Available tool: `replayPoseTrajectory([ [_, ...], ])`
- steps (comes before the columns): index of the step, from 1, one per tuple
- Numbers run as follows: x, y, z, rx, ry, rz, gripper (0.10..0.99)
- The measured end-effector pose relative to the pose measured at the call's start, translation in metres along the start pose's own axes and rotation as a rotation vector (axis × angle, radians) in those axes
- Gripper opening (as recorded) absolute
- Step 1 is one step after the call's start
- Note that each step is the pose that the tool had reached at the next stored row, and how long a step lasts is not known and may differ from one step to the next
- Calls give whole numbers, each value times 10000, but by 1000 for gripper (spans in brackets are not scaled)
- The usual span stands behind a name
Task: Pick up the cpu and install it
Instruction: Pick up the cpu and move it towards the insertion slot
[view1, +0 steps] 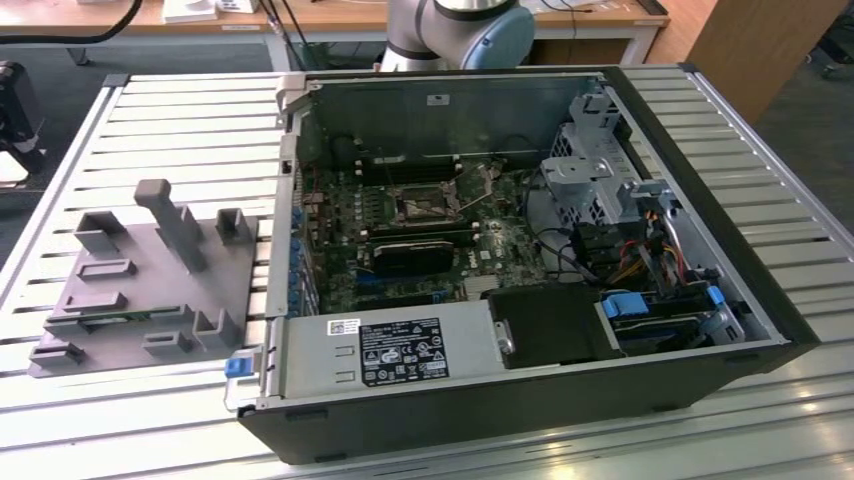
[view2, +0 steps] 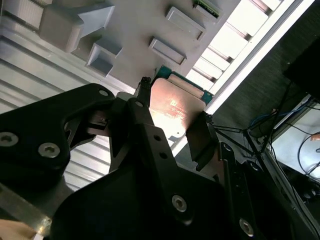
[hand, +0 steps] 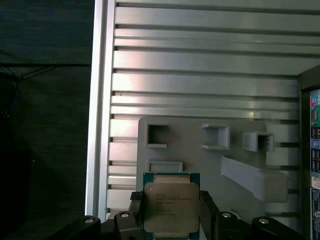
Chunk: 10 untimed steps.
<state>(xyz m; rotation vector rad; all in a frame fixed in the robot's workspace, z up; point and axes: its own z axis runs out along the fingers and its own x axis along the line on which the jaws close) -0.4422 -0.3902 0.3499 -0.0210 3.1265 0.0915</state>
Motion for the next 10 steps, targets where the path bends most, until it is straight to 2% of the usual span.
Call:
replayPoseTrajectory([
  [10,-2,36,-119,0,0,-1,537],
])
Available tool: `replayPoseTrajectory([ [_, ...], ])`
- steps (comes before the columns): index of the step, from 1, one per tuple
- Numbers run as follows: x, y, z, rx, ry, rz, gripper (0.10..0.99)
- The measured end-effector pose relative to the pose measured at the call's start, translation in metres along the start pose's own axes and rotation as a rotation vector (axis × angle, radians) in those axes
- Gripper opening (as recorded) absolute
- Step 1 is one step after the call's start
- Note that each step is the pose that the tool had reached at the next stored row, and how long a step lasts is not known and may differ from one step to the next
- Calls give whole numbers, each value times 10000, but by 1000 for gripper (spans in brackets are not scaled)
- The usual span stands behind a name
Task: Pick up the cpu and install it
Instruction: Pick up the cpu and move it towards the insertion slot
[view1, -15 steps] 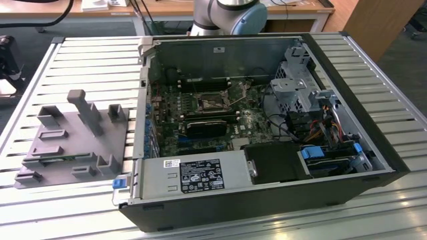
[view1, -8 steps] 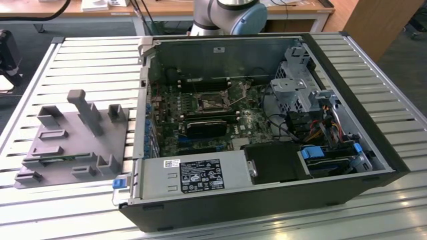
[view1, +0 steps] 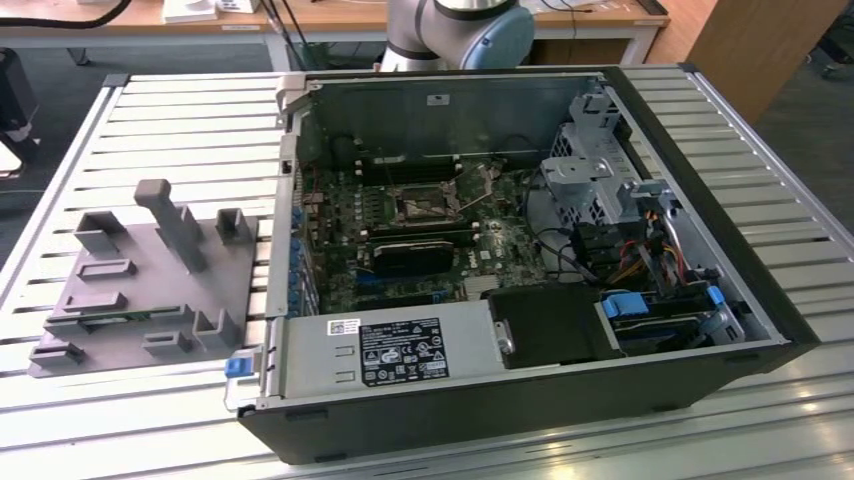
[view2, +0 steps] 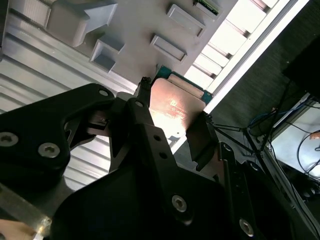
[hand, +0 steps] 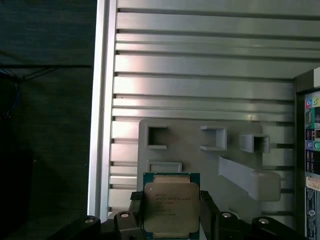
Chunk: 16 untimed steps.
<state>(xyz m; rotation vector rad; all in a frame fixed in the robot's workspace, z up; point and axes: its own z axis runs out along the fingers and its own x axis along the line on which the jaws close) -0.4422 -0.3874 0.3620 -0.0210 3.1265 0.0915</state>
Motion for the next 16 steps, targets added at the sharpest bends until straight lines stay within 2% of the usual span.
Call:
replayPoseTrajectory([
  [16,-4,62,-212,0,0,0,537],
])
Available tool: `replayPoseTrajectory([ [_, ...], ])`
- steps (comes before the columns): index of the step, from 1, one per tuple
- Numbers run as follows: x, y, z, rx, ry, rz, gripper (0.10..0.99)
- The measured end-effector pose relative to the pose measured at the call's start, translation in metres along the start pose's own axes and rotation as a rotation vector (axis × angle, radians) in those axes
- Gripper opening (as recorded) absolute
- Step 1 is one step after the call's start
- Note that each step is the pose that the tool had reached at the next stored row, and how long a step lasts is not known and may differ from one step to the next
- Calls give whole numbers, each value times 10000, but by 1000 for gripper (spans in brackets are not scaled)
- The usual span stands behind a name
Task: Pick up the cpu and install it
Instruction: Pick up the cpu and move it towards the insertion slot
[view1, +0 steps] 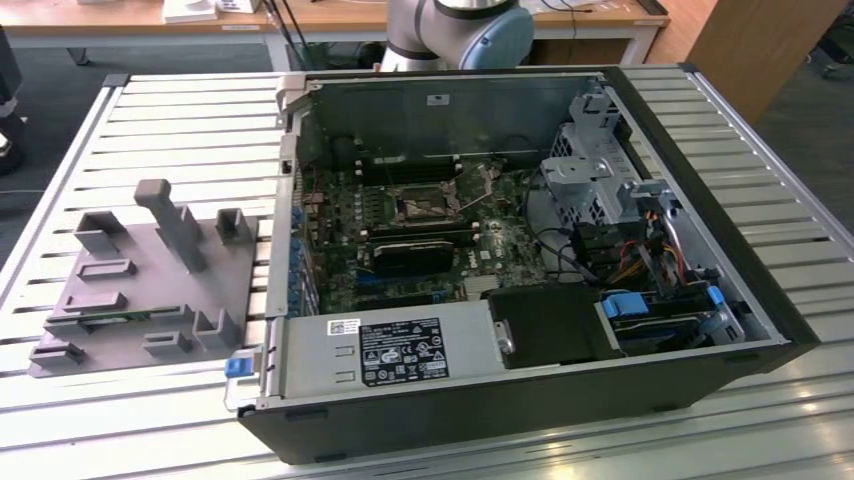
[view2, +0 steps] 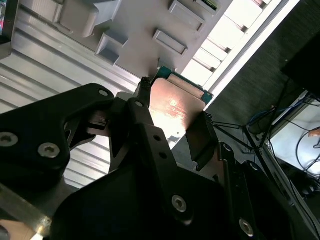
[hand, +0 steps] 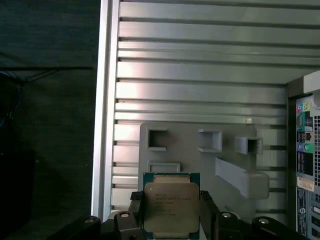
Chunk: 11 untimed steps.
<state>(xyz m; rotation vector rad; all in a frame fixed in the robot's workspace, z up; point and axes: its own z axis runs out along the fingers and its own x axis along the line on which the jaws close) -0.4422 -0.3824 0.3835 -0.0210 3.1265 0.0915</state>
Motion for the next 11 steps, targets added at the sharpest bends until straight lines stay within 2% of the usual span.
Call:
replayPoseTrajectory([
  [11,-3,47,-176,-1,0,-1,537],
])
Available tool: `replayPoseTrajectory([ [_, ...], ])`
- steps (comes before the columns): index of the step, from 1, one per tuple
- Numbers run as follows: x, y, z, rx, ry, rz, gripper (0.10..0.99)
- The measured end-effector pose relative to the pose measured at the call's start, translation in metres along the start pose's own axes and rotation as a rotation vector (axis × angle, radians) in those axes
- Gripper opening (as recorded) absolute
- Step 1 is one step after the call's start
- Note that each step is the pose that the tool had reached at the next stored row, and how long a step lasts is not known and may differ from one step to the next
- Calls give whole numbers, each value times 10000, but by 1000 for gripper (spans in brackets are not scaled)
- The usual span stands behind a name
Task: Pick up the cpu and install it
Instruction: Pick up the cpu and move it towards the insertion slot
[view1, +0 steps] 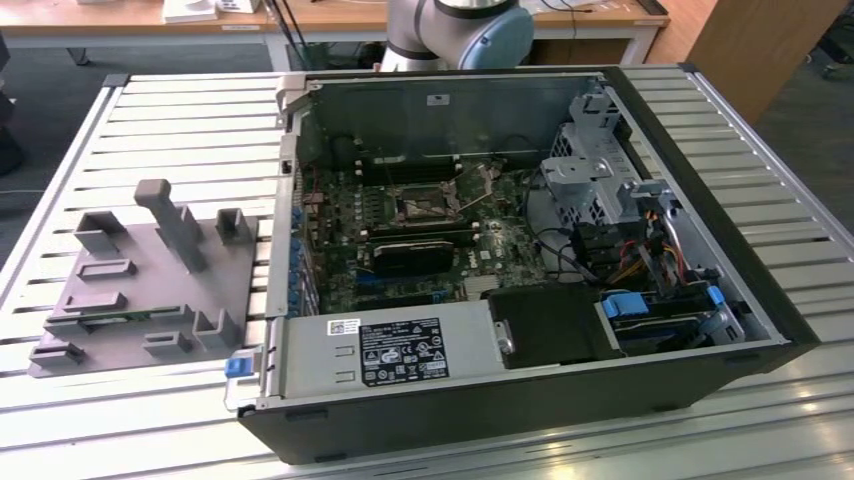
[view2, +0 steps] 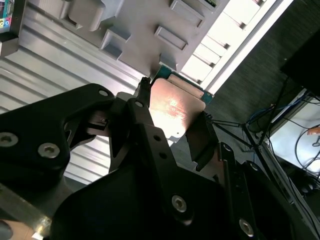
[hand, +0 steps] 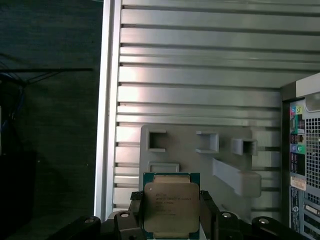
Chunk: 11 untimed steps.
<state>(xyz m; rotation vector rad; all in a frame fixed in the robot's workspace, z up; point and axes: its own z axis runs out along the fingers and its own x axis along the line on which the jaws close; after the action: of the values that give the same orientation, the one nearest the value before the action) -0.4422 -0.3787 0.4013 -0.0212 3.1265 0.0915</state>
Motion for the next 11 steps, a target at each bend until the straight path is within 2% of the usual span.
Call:
replayPoseTrajectory([
  [5,-1,9,-60,0,-1,0,537],
  [11,-56,16,-67,0,0,1,537],
])
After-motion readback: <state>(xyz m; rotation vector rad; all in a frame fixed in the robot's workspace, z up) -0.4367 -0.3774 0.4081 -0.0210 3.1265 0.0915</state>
